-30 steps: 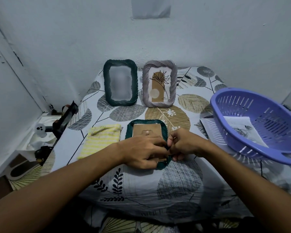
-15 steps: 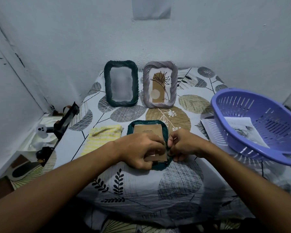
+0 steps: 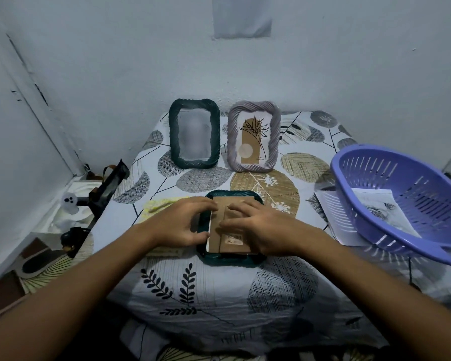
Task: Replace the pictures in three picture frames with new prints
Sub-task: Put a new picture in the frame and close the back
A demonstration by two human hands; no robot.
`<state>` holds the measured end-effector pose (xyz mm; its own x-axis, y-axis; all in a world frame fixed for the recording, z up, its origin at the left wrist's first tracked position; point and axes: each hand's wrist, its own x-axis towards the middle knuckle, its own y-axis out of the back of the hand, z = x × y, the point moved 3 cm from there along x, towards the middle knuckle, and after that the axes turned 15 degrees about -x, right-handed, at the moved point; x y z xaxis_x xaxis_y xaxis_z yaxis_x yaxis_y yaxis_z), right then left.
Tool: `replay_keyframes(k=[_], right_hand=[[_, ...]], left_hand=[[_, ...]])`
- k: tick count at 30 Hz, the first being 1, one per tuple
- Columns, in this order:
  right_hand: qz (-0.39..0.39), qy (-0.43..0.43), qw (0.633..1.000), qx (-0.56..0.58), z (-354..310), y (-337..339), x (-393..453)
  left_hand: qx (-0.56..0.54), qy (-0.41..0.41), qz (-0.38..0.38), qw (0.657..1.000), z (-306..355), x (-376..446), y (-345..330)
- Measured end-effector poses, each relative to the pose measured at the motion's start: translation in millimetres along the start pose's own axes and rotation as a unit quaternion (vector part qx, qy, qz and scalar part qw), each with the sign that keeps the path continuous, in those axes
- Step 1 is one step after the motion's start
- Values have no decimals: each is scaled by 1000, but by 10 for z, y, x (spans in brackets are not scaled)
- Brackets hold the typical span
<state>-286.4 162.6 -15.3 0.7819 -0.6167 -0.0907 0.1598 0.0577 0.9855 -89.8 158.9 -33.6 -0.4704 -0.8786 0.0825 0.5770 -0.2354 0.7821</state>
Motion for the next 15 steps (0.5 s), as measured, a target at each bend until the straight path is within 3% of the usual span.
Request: replay_keyframes(k=[9,15], right_hand=[[-35,85,988,-127,0,-6,305],[-40,118,987,-101,44,32,342]], left_hand=[[34,0,-32,999,-62,-4,-9],[30,-10,-29,999,-57,-1,4]])
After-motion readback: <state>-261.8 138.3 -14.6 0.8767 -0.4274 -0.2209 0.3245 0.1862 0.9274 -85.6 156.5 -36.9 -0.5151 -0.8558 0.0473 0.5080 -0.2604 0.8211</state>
